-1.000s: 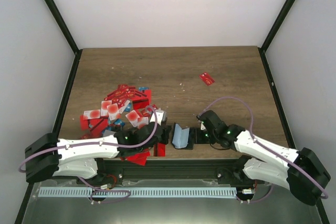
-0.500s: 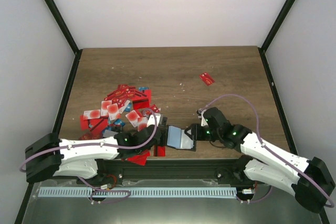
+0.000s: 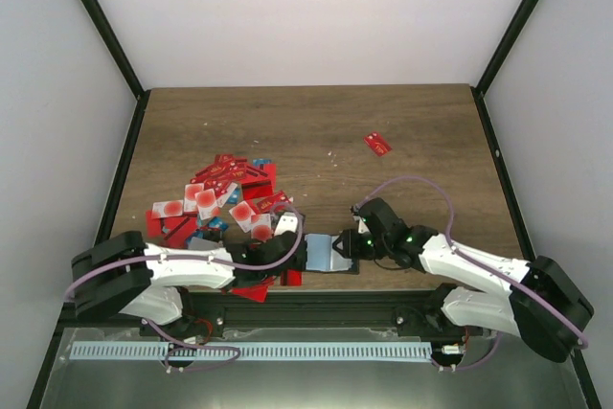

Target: Put the credit cards into the card holder

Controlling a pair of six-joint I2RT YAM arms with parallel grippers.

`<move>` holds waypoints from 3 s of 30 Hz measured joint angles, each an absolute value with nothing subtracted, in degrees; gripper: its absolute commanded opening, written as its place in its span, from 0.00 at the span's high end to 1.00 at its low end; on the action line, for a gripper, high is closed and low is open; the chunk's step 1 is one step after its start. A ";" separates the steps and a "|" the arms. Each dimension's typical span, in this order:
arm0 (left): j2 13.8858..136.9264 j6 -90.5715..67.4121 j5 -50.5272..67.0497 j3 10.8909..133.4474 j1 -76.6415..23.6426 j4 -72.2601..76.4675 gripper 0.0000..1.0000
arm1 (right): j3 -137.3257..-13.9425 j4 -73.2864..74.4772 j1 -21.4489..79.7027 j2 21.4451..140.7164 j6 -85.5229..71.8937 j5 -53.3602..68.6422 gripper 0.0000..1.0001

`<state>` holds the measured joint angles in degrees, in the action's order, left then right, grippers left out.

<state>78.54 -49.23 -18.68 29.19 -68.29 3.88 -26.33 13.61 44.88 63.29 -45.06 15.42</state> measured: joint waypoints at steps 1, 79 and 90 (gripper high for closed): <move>79.15 -49.17 -18.33 29.19 -68.14 4.51 0.96 | -26.33 13.65 44.88 63.37 -45.08 14.70 0.63; 25.43 -77.80 -7.38 13.43 -64.34 -45.58 0.35 | -50.98 -11.86 62.46 109.14 -41.19 34.04 0.78; 23.94 -77.95 -6.09 11.38 -64.45 -41.23 0.36 | -50.85 -12.29 62.52 109.51 -41.41 32.49 0.83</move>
